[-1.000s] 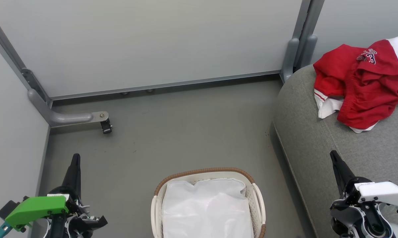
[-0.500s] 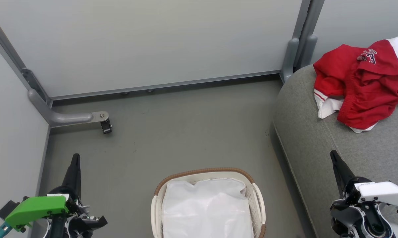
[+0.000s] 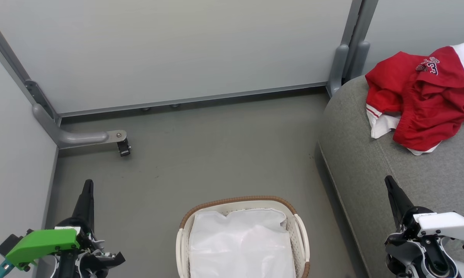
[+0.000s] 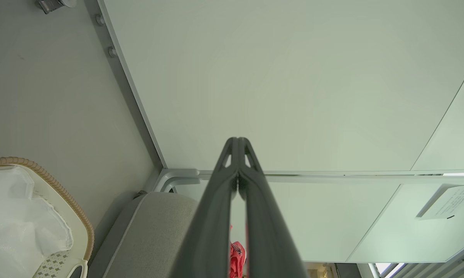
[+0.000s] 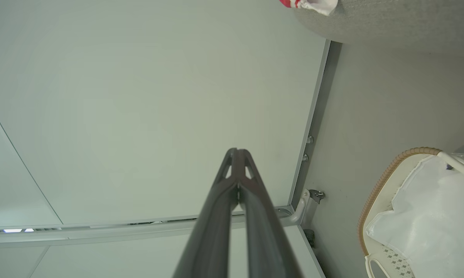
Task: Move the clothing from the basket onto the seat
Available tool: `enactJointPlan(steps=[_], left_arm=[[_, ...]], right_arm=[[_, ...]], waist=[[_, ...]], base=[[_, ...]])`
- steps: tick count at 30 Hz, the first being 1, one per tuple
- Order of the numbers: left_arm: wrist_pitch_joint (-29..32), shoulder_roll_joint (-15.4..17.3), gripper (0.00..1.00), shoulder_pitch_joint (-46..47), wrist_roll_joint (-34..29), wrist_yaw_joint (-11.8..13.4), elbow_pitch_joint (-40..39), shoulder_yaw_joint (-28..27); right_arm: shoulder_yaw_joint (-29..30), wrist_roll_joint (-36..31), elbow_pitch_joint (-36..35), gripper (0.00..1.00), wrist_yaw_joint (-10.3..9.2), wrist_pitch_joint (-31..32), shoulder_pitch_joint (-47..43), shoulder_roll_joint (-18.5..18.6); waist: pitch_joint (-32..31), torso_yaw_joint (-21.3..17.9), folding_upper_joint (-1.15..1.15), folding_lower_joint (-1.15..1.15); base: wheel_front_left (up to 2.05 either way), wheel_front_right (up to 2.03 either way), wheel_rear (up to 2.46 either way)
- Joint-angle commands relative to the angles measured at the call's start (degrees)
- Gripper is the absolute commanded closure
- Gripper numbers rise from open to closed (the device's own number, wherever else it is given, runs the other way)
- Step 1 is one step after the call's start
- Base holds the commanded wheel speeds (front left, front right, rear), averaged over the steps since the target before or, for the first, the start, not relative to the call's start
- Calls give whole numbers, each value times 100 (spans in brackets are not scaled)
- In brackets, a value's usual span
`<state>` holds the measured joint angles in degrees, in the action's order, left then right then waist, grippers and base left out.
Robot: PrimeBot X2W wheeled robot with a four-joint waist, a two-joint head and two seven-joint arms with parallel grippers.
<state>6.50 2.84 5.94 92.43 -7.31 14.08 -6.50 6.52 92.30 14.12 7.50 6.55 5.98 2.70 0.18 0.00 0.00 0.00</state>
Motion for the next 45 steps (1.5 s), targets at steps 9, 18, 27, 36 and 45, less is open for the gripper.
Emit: enactJointPlan(steps=[9,18,27,36,45], left_arm=[[24,18,100,59,-2,-35,-10,-18],[25,16,100,59,-4,-35,-10,-19],[26,15,100,59,-5,-35,-11,-19],[24,15,100,59,-6,-35,-11,-20],[25,14,100,59,-7,-35,-11,-21]], right_arm=[[11,22,-23,100,-2,16,41,34],[11,22,-23,100,-2,16,41,34],[11,22,-23,100,-2,16,41,34],[11,22,-23,100,-2,16,41,34],[11,23,-23,100,-2,16,40,34]], waist=[[0,0,0,0],[0,0,0,0],[0,0,0,0],[0,0,0,0],[0,0,0,0]], base=[[0,0,0],[0,0,0],[0,0,0],[0,0,0],[0,0,0]])
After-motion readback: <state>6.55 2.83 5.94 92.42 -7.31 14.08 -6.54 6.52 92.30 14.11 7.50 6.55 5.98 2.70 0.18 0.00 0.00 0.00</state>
